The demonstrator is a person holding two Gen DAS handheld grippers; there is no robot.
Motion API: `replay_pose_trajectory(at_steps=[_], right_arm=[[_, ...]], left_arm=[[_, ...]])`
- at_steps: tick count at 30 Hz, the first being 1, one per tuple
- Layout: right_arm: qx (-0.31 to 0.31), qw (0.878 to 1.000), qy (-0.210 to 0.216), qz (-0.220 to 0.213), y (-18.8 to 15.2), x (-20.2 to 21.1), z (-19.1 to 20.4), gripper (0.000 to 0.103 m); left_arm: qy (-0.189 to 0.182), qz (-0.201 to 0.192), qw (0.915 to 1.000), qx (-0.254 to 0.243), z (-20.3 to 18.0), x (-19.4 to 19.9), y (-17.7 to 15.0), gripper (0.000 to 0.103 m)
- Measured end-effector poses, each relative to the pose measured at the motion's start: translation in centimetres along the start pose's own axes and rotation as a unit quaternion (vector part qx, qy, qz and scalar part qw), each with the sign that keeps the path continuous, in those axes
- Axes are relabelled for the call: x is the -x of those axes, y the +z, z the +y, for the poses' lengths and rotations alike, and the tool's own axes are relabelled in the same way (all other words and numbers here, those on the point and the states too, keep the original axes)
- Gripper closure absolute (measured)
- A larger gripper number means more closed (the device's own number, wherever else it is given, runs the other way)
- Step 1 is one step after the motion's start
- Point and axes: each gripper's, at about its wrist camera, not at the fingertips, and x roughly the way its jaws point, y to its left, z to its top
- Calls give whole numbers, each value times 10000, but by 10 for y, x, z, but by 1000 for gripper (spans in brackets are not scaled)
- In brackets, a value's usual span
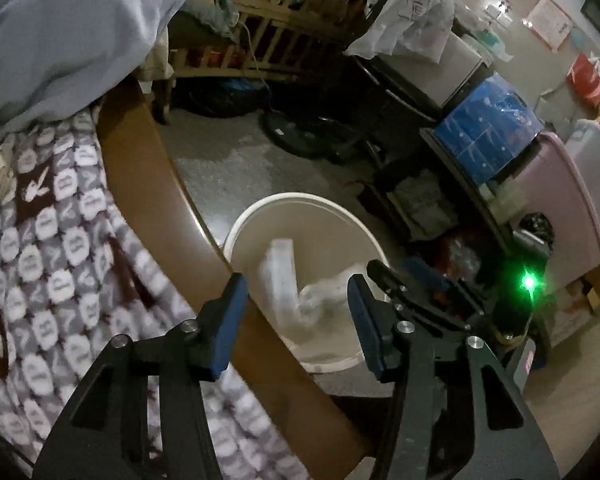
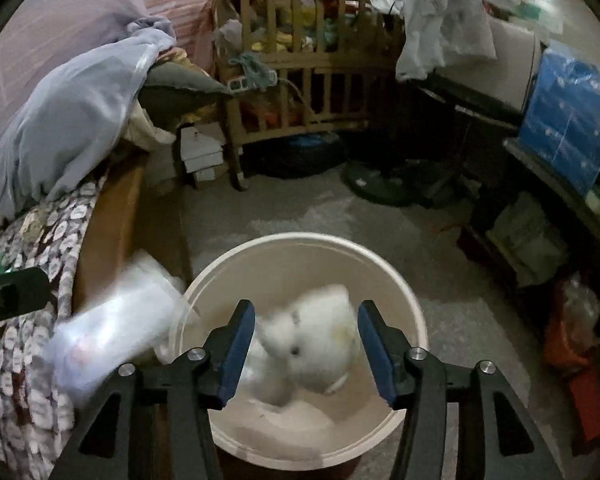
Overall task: Collect trash
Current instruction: 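Carry both items to the cream bucket and open both grippers to drop them, then move both open grippers back over the bed clutter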
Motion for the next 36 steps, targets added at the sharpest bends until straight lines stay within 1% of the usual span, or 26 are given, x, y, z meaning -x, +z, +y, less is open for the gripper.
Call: replay_pose_trajectory(at_steps=[3,5,10,14,16,17,21,24,29,34,36], right_arm=[[25,10000,60,35,-1,-1,5,51],[36,9999,137,37,-1,-1,9,51],[61,9994,330,19,-4,3,24,51],[228,9987,450,-60,-4,12,45,49],[301,9977,596,-120,-3,20,62,41],[323,9971,676,-137,-3,23,68,40],[584,9933,990,-150,-4,37,106,40],[830,9885,1258,-116,-4,47,138,40],[1134,9751,1906,47,-13,57,188,39],[1460,9635,2241,139,-25,62,231,39],[1590,9588,2350,167,-30,64,247,39]], left_arm=[[305,14,9995,-87,5,9,-5,53],[441,-25,9990,-77,10,18,-10,53],[1169,-277,9927,-140,29,49,-26,52],[1573,-411,9867,-84,50,73,-43,52],[1785,-448,9829,-58,58,82,-50,52],[1858,-459,9815,-48,64,86,-54,52],[2166,-548,9747,70,86,108,-72,52],[2421,-602,9682,194,104,127,-86,52],[2709,-698,9586,532,138,159,-107,52],[3044,-816,9453,844,173,193,-130,52],[3125,-844,9413,954,185,202,-137,52]])
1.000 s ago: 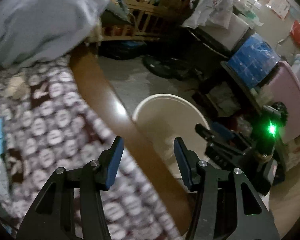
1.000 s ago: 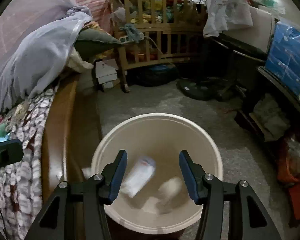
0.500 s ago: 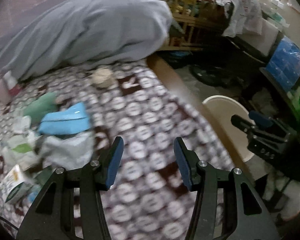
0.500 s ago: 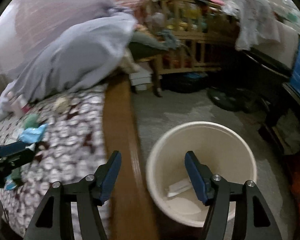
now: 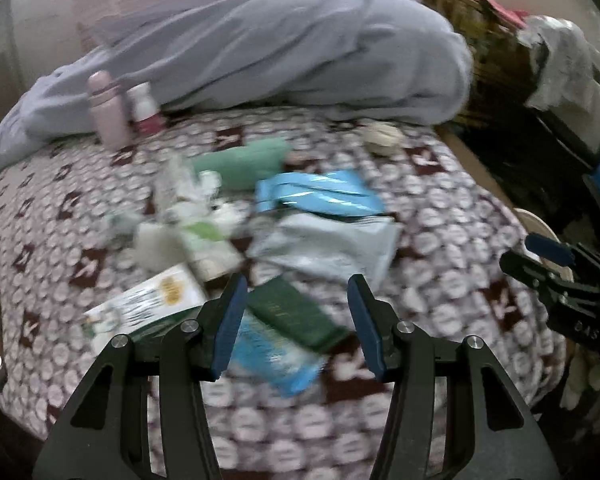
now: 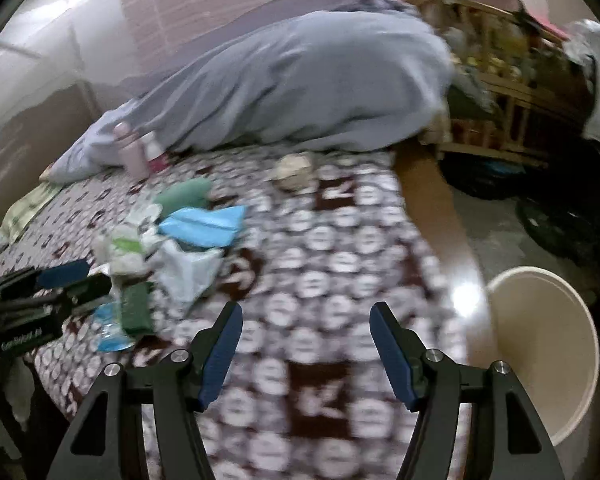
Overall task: Collect trash
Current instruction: 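Move both open grippers back over the bed clutter, then grasp the green packet with the right gripper while the left grasps the milk carton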
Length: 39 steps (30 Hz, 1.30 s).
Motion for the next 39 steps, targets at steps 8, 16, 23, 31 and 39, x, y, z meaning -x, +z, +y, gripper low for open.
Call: replay_pose_trajectory(at_steps=[8,16,23,31,39], right_arm=[[548,9977,352,206,0,-14,53,39],[994,9899,878,494,-7,-32,98,38],[1135,9801,1349,910,-6,-68,128,38],[1237,9726,1423,1359,-2,-109,143,46],[1468,9685,1397,1450,-5,-118,153,74]], left_arm=[[311,-10,9990,323,58,5,-13,52],[956,47,9918,849,137,-1,-16,52],[1189,396,9826,1369,202,-34,-18,52],[146,1017,9871,1231,188,-44,-38,52],[-442,874,9900,1019,168,-8,-34,52]])
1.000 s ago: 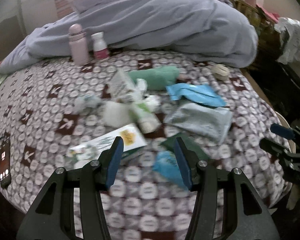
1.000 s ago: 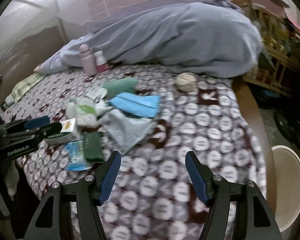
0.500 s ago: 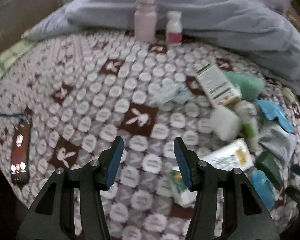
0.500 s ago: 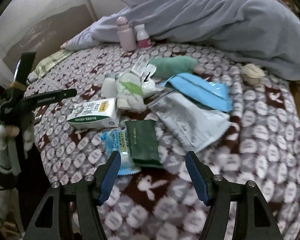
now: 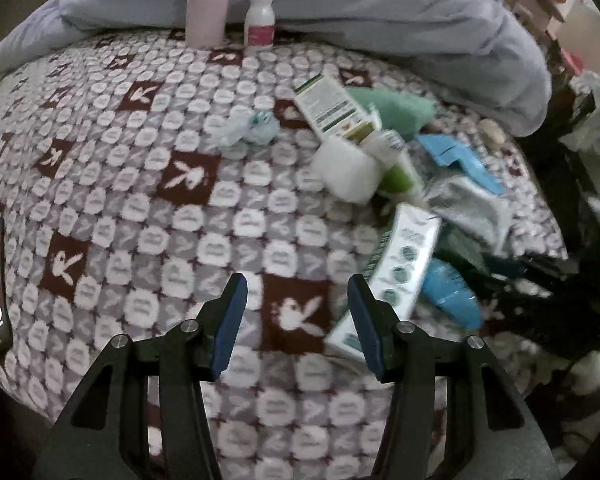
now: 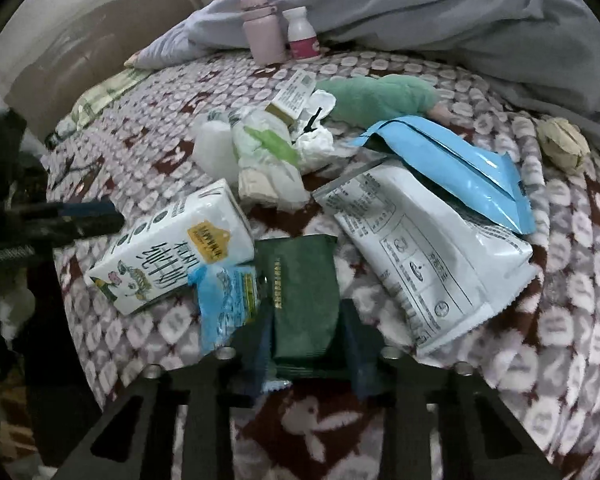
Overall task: Collect trash
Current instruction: 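Grasp the green packet with the right gripper while the left grasps the milk carton, then carry the green packet and milk carton over the bucket and release both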
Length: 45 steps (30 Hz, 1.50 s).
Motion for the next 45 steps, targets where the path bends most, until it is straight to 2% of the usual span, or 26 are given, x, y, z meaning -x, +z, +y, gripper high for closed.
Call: replay_pose_trajectory(at_steps=[5,10,12,15,18,20,24,26,29,33,38,45], right_arm=[[-155,9996,-213,-137,-17,28,-13,74],[-139,9980,-617,-30,-37,45,-23,74],[-188,9978,-629,1,-42,45,-27,74],[-227,9978,-631,-22,-44,41,-29,73],[-117,9976,-673,-81,-43,34,-25,72],[-49,9971,-749,-129,-41,29,-21,72],[-83,9971,-702,-264,-42,35,-20,74],[-138,9973,-621,-375,-42,46,-22,74],[-184,9972,-454,-567,-41,65,-21,74],[-170,9961,-314,-805,-44,88,-17,74],[-217,9938,-414,-1004,-49,107,-19,74],[-396,9900,-677,-1170,-55,125,-38,74]], left_arm=[[-362,-229,9985,-348,-24,12,3,39],[-271,102,9955,-903,-54,-13,-1,39],[-249,200,9922,-1202,-65,-22,-6,39],[287,227,9859,-1634,-77,-39,-10,38],[620,278,9814,-1797,-75,-55,-10,39],[522,298,9838,-1687,-69,-56,-9,40],[-114,323,9929,-1135,-55,-39,-4,46],[-73,192,9940,-1070,-56,-28,-4,46],[-202,17,9952,-962,-60,-11,-2,46],[-396,-262,9954,-836,-71,10,0,46],[-566,-482,9936,-853,-95,20,3,46],[-661,-648,9894,-1121,-141,17,4,46]])
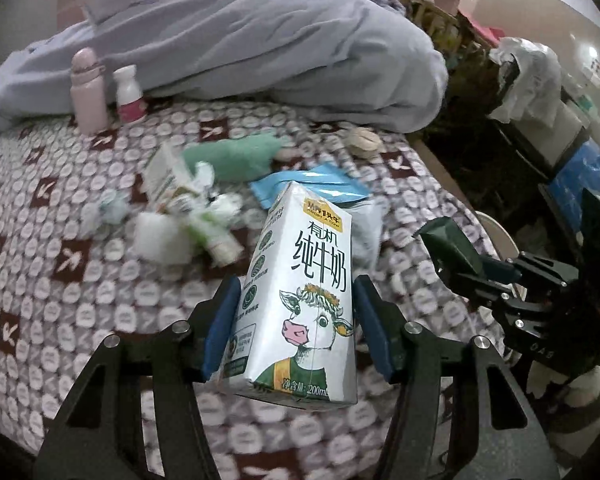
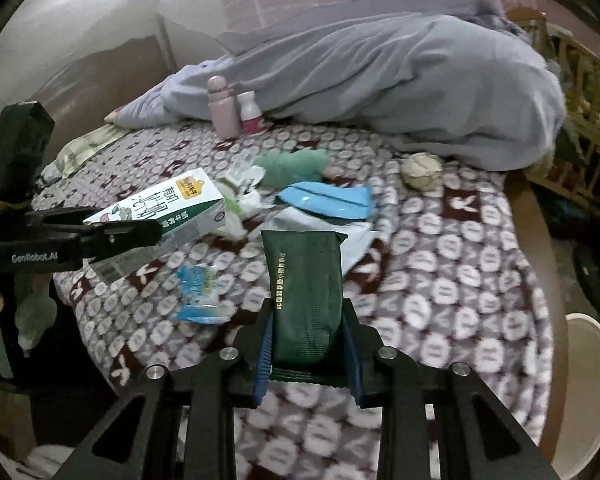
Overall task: Collect trash
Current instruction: 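Carry the green packet and milk carton over the bucket and release both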
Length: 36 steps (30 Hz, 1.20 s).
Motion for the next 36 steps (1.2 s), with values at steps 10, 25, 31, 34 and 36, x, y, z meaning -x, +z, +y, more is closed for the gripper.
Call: replay_pose_trajectory(at_steps=[10,25,31,34,36], right_arm=[[-303,9987,-383,-140,-7,18,-38,74],[-973,9897,-1008,-288,-32,50,-118,74],[-1319,9819,-1319,-323,-47,66,-157,74],[-1474,9776,-1475,-298,-54,72,-174,74],[-1586,9746,-1559,-255,-59,74,-186,74]], left_arm=[[-168,6,9994,-292,-53,-22,14,46],[-723,236,9952,-610,-142,-69,33,46],[-1021,364,9921,-629,-177,-88,41,46],[-1122,387,9904,-705,-195,-96,43,46],[-1188,417,9893,-741,-206,-101,44,46]])
